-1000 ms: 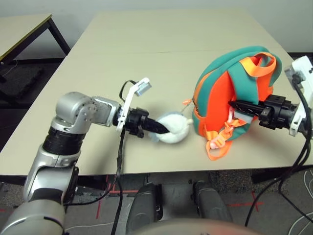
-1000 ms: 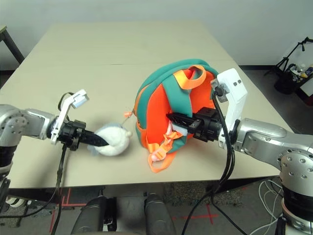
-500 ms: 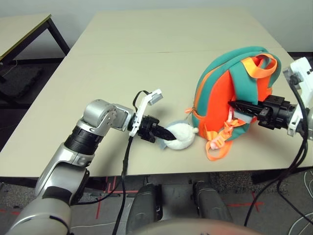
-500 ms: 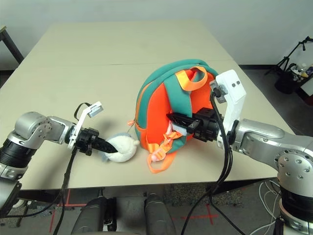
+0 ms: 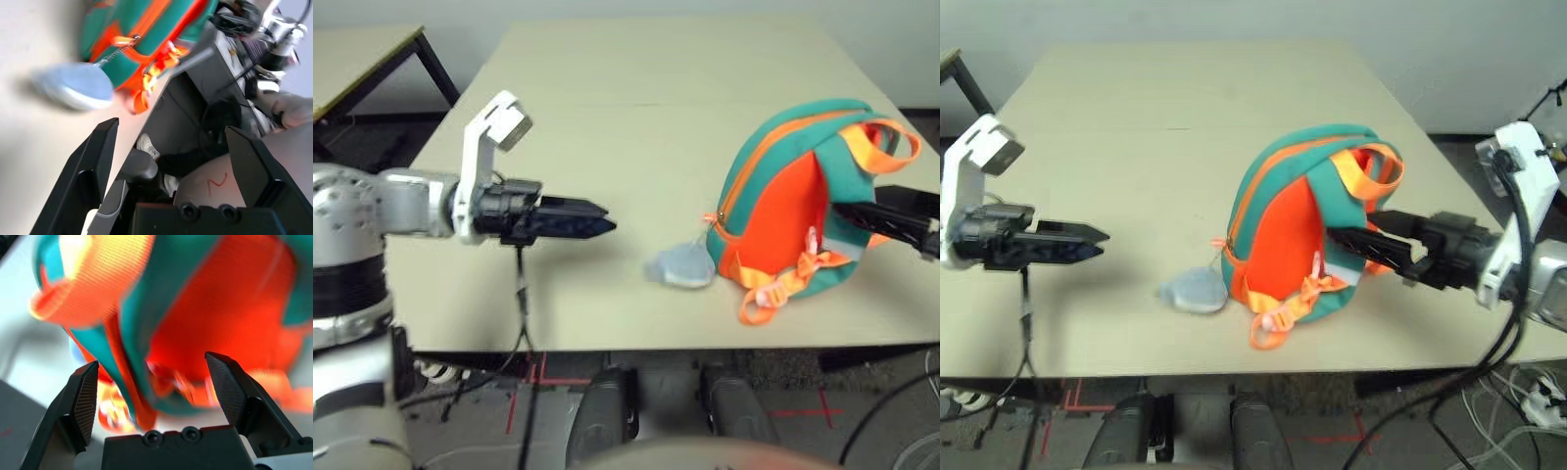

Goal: Put the pencil case into the backpack and zip it.

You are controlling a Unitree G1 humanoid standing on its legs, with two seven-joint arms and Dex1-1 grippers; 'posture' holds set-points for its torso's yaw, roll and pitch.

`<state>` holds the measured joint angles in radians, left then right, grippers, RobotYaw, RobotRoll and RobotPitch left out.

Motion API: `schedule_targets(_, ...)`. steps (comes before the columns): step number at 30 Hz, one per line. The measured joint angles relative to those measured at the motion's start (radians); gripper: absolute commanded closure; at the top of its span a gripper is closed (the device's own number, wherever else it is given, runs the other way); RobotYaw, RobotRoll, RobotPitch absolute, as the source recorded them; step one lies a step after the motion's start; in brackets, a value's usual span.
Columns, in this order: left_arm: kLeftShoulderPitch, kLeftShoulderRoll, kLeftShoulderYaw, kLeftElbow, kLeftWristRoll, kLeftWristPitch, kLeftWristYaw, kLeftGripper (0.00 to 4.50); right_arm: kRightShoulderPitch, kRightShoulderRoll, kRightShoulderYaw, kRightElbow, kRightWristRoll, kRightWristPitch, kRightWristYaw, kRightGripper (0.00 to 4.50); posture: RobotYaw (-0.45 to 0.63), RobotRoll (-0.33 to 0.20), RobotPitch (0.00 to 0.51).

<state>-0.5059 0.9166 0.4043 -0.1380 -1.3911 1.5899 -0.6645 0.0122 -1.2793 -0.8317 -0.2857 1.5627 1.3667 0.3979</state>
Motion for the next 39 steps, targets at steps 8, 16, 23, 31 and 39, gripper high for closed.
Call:
schedule_targets(8, 0.059, -0.154, 0.153, 0.112, 0.322, -0.313, 0.426, 0.03, -0.041, -0.024, 0.031, 0.199, -0.368, -0.169, 0.091, 0.04, -0.03, 0.0, 0.045)
schedule_targets(16, 0.07, -0.251, 0.018, 0.311, 0.743, -0.9, 0.396, 0.03, -0.296, 0.207, 0.336, 0.426, -0.768, -0.56, 0.067, 0.04, -0.01, 0.0, 0.027)
schedule_targets(23, 0.01, -0.345, -0.073, 0.497, 0.931, -1.178, 0.374, 0.03, -0.445, 0.376, 0.42, 0.629, -0.942, -0.767, 0.079, 0.04, -0.01, 0.0, 0.02)
schedule_targets(31, -0.034, -0.413, -0.114, 0.664, 1.064, -1.399, 0.375, 0.03, -0.564, 0.466, 0.42, 0.977, -1.09, -1.086, 0.084, 0.04, -0.04, 0.0, 0.044)
schedule_targets(39, -0.016, -0.429, -0.115, 0.729, 1.124, -1.523, 0.389, 0.03, -0.587, 0.511, 0.42, 1.172, -1.144, -1.318, 0.164, 0.04, -0.05, 0.0, 0.04)
